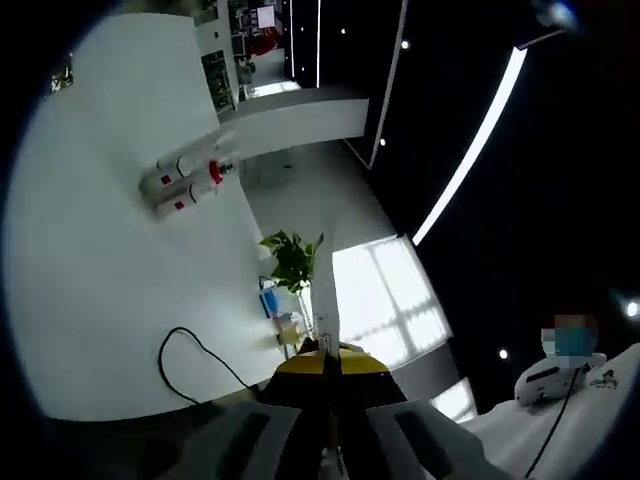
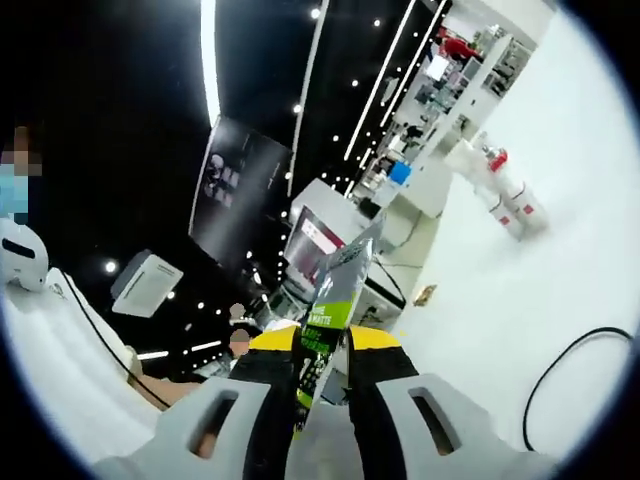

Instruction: Arrange the skincare products in the storage area until every visible bottle or jar stands upright without overlapping.

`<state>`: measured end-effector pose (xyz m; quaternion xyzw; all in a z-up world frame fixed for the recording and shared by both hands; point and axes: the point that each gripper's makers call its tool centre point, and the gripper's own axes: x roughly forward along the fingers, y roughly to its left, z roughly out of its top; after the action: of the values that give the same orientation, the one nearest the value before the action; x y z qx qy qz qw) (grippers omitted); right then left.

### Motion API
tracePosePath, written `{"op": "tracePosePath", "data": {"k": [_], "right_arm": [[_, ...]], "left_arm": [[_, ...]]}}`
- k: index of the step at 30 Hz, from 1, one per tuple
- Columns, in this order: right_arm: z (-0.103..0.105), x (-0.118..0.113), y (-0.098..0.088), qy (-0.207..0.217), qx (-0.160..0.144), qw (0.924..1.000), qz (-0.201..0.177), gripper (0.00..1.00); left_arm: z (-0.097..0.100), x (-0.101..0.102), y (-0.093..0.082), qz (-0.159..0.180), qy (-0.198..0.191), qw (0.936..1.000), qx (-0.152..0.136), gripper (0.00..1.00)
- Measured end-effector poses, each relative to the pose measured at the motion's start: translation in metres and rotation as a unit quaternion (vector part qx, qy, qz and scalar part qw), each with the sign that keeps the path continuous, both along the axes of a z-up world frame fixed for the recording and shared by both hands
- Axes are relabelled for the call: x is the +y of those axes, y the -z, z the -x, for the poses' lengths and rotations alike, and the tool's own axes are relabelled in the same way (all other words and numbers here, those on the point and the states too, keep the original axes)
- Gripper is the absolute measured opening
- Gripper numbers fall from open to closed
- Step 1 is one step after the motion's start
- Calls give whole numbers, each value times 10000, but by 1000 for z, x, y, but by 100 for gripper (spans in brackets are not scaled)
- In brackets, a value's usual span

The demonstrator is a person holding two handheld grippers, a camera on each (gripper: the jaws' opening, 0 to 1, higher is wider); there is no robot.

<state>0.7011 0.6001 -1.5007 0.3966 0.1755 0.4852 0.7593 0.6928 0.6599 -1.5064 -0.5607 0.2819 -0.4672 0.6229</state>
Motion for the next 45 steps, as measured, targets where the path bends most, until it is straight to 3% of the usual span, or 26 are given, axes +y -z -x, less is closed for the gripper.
{"op": "tracePosePath", "data": {"k": [3, 7, 9, 10, 12, 14, 16, 18, 19, 23, 27, 32, 38, 45], "right_arm": [[0, -2, -1, 58, -15, 9999, 95, 23], [-7, -14, 1, 551, -513, 9934, 862, 31], [-10, -21, 3, 969, -1080, 9747, 1702, 32], [-6, -18, -7, 1077, -1853, 9560, 2004, 32], [-1, -12, 0, 1026, -2225, 9360, 2527, 29], [-2, -7, 14, 985, -2352, 9200, 2976, 25], [-2, -2, 18, 943, -2381, 9172, 3053, 27], [1, 6, 18, 800, -2432, 9191, 2995, 34], [2, 8, 20, 782, -2493, 9156, 3055, 36], [8, 13, 31, 640, -2877, 8859, 3583, 35], [16, 23, 42, 315, -3089, 8686, 3862, 37], [15, 25, 50, 163, -3042, 8643, 4002, 36], [6, 17, 54, 275, -2751, 8719, 4041, 36], [1, 12, 58, 358, -2654, 8682, 4177, 35]], "left_arm": [[-10, 9, -1, -62, -74, 9999, -35, 0], [-23, 18, 4, -358, -115, 9992, -92, 0], [-30, 23, 7, -434, -147, 9989, -66, 0], [-36, 27, 9, -480, -159, 9987, -69, 0], [-45, 32, 11, -538, -198, 9983, -75, 0], [-50, 31, 11, -598, -237, 9979, -62, 0], [-58, 33, 13, -645, -248, 9976, -36, 0], [-67, 34, 14, -716, -231, 9972, -42, 0], [-71, 35, 15, -740, -234, 9970, -49, 0], [-90, 37, 17, -810, -278, 9963, -28, 0], [-102, 33, 17, -872, -323, 9957, 28, 0], [-116, 28, 21, -1078, -211, 9939, 108, 0], [-139, 33, 35, -1352, -317, 9898, 315, 0], [-162, 38, 54, -1579, -264, 9855, 558, 0]]}}
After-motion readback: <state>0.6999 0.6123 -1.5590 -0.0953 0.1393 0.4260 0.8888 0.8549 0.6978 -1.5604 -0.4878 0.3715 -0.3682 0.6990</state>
